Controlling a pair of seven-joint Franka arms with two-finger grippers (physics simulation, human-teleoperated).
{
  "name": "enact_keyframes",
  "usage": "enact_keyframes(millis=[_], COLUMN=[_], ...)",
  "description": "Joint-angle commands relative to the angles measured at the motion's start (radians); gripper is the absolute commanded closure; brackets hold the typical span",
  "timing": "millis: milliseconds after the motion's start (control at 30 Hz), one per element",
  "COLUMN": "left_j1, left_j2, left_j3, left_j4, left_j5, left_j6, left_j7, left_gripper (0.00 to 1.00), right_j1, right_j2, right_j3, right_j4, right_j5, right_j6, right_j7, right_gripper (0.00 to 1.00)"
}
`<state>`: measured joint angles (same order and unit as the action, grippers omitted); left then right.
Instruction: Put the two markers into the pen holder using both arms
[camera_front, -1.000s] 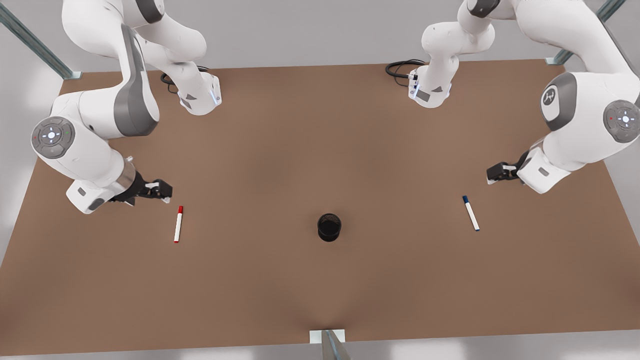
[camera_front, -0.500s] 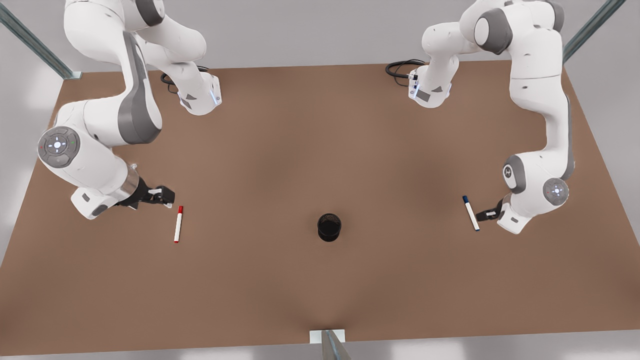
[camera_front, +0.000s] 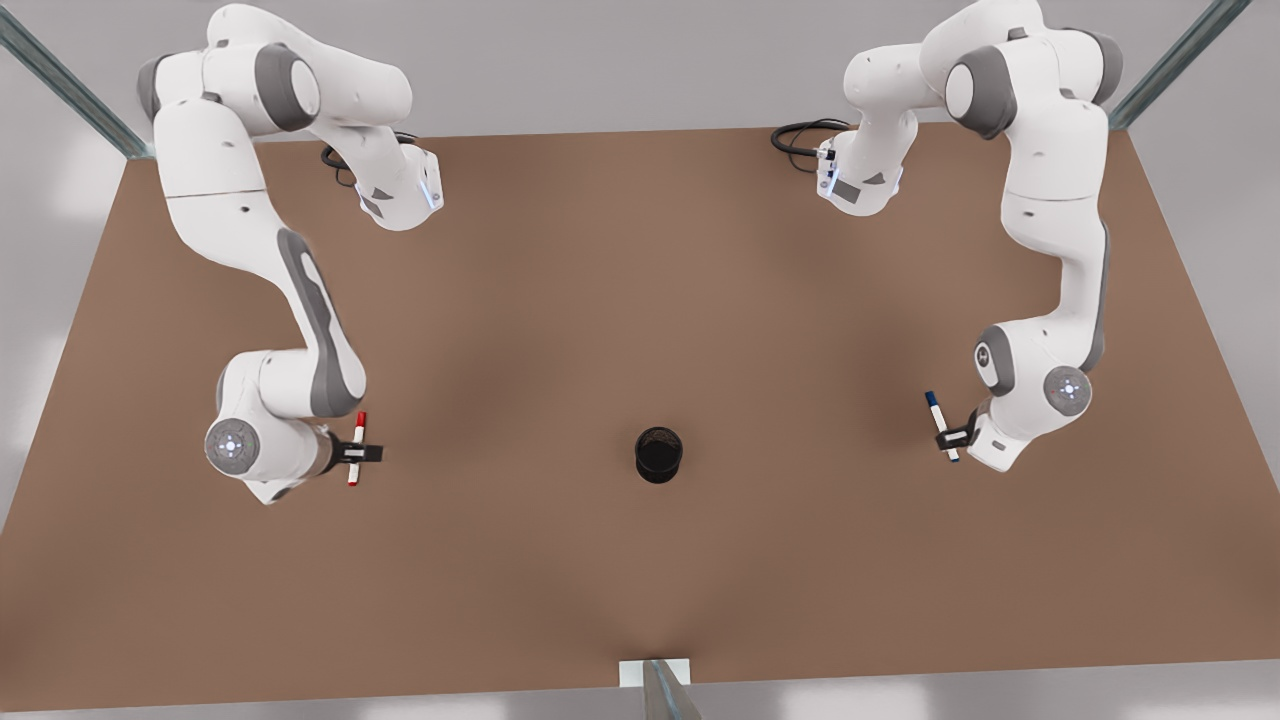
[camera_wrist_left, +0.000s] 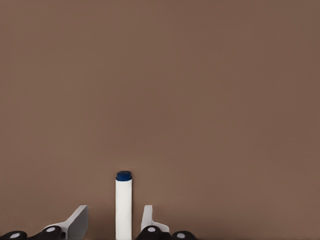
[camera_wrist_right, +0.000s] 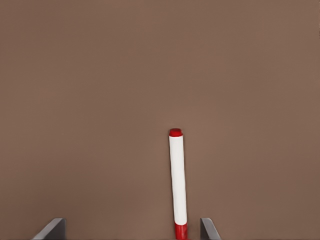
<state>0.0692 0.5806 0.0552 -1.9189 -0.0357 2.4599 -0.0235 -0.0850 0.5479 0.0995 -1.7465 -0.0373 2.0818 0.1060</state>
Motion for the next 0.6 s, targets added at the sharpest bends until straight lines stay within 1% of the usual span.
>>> enact_keyframes(millis=[0, 167, 233, 267, 300, 333, 367, 400, 433, 467, 500, 567], left_j1=[0.000, -0.003, -0.003, -0.003, -0.003, -0.003, -0.003, -0.003, -0.003, -0.003, -0.003, -0.003], left_j2=[0.005, 0.015, 0.015, 0.019, 0.021, 0.022, 0.027, 0.028, 0.028, 0.028, 0.030, 0.031], left_j3=[0.000, 0.000, 0.000, 0.000, 0.000, 0.000, 0.000, 0.000, 0.000, 0.000, 0.000, 0.000], left_j4=[0.000, 0.000, 0.000, 0.000, 0.001, 0.001, 0.001, 0.001, 0.001, 0.001, 0.001, 0.001], left_j5=[0.002, 0.002, 0.002, 0.002, 0.002, 0.002, 0.002, 0.002, 0.002, 0.002, 0.002, 0.002], left_j6=[0.016, 0.016, 0.016, 0.016, 0.016, 0.016, 0.016, 0.016, 0.016, 0.016, 0.016, 0.016], left_j7=[-0.006, -0.006, -0.004, -0.004, -0.004, -0.004, -0.004, -0.006, -0.006, -0.006, -0.006, -0.006], left_gripper=[0.37, 0.42, 0.49, 0.51, 0.52, 0.52, 0.53, 0.53, 0.53, 0.53, 0.53, 0.60], right_j1=[-0.018, -0.042, -0.036, -0.038, -0.039, -0.042, -0.044, -0.044, -0.044, -0.044, -0.044, -0.044], right_j2=[0.020, 0.101, 0.130, 0.133, 0.135, 0.135, 0.135, 0.135, 0.133, 0.132, 0.130, 0.130], right_j3=[0.000, 0.000, 0.000, 0.000, 0.002, 0.002, 0.000, 0.000, 0.002, 0.002, 0.002, 0.002], right_j4=[-0.013, -0.010, -0.011, -0.022, -0.028, -0.036, -0.050, -0.050, -0.050, -0.050, -0.050, -0.050], right_j5=[0.000, -0.007, -0.030, -0.056, -0.056, -0.058, -0.058, -0.058, -0.058, -0.058, -0.058, -0.058], right_j6=[0.167, 0.250, 0.284, 0.285, 0.287, 0.293, 0.311, 0.311, 0.310, 0.310, 0.308, 0.308], right_j7=[-0.066, -0.108, -0.108, -0.108, -0.108, -0.109, -0.115, -0.121, -0.121, -0.123, -0.123, -0.123], right_gripper=[0.00, 0.00, 0.00, 0.04, 0.06, 0.11, 0.18, 0.22, 0.23, 0.27, 0.34, 0.38])
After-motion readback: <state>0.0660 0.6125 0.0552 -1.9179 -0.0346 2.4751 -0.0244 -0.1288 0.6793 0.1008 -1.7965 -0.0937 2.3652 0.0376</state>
